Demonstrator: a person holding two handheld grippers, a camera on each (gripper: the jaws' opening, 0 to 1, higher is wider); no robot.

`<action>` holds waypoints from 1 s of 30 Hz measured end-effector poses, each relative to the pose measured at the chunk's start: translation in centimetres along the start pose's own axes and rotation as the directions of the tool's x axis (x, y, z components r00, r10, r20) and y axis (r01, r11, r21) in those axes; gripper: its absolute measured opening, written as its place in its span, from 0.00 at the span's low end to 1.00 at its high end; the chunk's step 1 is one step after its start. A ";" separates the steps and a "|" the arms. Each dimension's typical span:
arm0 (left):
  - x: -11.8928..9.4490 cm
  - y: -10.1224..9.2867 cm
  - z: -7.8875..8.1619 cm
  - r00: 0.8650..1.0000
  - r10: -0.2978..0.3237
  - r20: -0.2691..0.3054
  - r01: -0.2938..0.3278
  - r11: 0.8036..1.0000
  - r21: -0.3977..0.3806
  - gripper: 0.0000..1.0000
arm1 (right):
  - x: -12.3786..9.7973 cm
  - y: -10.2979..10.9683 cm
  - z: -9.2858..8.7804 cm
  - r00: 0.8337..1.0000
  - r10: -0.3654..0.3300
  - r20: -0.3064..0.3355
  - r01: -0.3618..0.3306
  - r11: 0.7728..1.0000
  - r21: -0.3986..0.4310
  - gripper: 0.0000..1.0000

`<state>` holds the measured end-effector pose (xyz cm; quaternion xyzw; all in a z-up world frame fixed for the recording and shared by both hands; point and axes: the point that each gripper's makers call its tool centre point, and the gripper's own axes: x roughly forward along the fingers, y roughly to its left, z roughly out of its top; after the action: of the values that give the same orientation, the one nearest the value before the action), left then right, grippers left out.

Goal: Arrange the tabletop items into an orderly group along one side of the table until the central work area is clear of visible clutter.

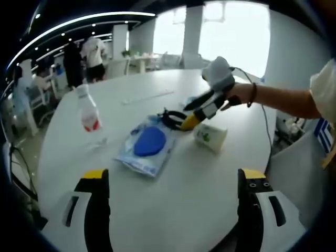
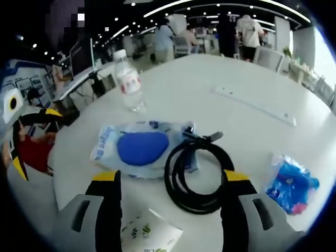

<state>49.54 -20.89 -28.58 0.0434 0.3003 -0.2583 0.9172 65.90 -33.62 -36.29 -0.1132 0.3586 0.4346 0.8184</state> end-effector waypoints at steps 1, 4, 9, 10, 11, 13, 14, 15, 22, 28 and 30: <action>0.0 0.0 0.0 1.000 0.000 -0.002 0.000 1.000 0.001 0.99 | 0.2 0.0 -0.1 1.000 -0.001 -0.006 0.001 1.000 -0.004 0.71; 0.0 0.0 0.0 1.000 -0.001 0.000 0.001 1.000 0.000 0.99 | 0.9 0.0 -0.6 1.000 0.009 -0.027 -0.010 1.000 -0.018 0.66; -0.1 -0.2 0.3 1.000 -0.007 0.018 0.007 1.000 -0.008 0.99 | 1.6 -0.2 -1.2 0.998 0.005 -0.059 -0.006 1.000 -0.020 0.59; -0.1 -0.1 0.3 1.000 -0.005 0.013 0.005 1.000 -0.006 0.99 | 1.7 -0.2 -1.4 0.997 0.007 -0.071 -0.008 1.000 -0.022 0.56; 0.0 -0.1 0.2 1.000 -0.005 0.007 0.005 1.000 -0.002 0.99 | 1.8 -0.2 -1.5 0.997 0.006 -0.080 -0.008 1.000 -0.024 0.54; 0.0 -0.1 0.0 1.000 -0.004 -0.001 0.004 1.000 0.004 0.99 | 1.9 -0.3 -2.0 0.995 -0.005 -0.104 0.000 0.999 -0.044 0.46; 0.0 -0.2 0.0 1.000 -0.005 -0.002 0.005 1.000 0.005 0.99 | 2.0 -0.3 -2.1 0.993 -0.016 -0.116 0.009 0.998 -0.062 0.43; 0.0 -0.2 0.1 1.000 -0.005 -0.001 0.005 1.000 0.004 0.99 | 2.0 -0.1 -1.9 0.994 -0.005 -0.108 0.000 0.999 -0.049 0.40; 0.1 -0.3 0.1 1.000 -0.010 -0.005 0.010 1.000 0.008 0.99 | 2.7 -0.3 -2.4 0.986 -0.043 -0.159 0.024 0.993 -0.118 0.29; 0.0 -0.3 0.1 1.000 -0.010 -0.006 0.011 1.000 0.008 0.99 | 2.7 -0.7 -2.6 0.982 -0.069 -0.173 0.044 0.988 -0.148 0.22; 0.0 -0.3 0.1 1.000 -0.010 -0.005 0.010 1.000 0.008 0.99 | 2.7 -0.7 -2.6 0.982 -0.071 -0.174 0.045 0.988 -0.147 0.21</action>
<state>49.45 -21.16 -28.49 0.0464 0.3018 -0.2639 0.9149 66.18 -33.60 -40.10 -0.2204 0.3949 0.4231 0.7851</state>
